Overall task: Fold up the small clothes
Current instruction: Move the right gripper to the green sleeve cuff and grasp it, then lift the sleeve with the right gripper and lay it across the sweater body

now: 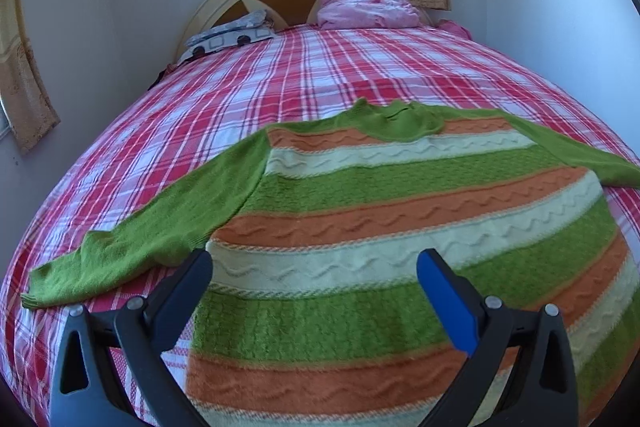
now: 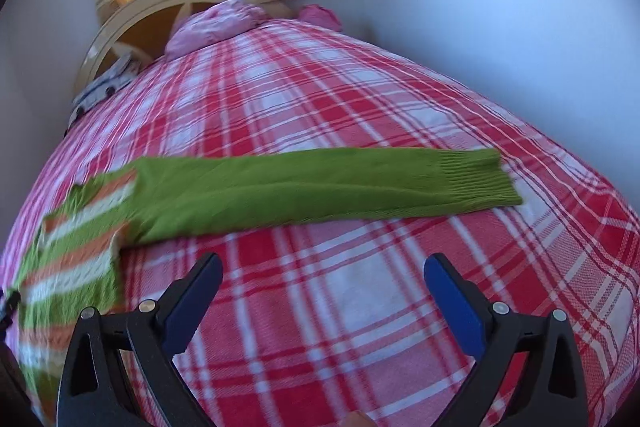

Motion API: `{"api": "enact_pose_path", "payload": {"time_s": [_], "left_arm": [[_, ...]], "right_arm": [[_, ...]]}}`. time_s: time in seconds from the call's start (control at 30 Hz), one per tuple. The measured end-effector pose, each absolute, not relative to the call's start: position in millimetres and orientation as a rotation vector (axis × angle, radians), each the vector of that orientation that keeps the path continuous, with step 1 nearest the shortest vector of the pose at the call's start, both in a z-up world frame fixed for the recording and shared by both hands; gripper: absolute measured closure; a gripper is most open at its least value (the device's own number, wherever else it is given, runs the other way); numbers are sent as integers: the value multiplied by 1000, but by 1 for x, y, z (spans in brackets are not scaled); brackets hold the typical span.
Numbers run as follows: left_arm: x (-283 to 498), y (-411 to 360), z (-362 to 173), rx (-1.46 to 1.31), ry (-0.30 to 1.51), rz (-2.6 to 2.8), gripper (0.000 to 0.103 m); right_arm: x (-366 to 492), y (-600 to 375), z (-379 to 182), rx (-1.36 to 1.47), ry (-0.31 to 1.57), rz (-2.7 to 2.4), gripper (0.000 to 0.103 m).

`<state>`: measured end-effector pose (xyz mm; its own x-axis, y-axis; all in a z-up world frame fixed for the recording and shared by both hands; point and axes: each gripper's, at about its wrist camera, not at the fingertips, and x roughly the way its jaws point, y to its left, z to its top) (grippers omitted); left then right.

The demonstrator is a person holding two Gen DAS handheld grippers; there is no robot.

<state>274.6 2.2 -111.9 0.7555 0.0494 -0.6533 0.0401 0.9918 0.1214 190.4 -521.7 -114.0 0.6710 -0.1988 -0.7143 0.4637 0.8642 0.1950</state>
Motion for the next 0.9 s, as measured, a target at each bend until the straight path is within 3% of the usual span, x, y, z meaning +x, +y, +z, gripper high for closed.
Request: {"api": "enact_pose_path", "payload": {"time_s": [0.27, 0.43, 0.57, 0.67, 0.77, 0.8, 0.9], "left_arm": [[286, 20, -127, 91, 740, 56, 0], [289, 23, -133, 74, 756, 54, 0], [288, 21, -134, 82, 750, 55, 0], [287, 20, -134, 82, 746, 53, 0], [288, 22, -135, 70, 748, 46, 0], [288, 22, -136, 63, 750, 42, 0], [289, 26, -137, 45, 758, 49, 0]], "right_arm": [[183, -601, -129, 606, 740, -474, 27], [179, -636, -141, 703, 728, -531, 46], [188, -650, -143, 732, 721, -547, 49], [195, -660, -147, 754, 714, -572, 57], [199, -669, -148, 774, 702, -585, 78], [200, -670, -149, 785, 699, -582, 94], [204, -666, -143, 784, 681, -548, 97]]}}
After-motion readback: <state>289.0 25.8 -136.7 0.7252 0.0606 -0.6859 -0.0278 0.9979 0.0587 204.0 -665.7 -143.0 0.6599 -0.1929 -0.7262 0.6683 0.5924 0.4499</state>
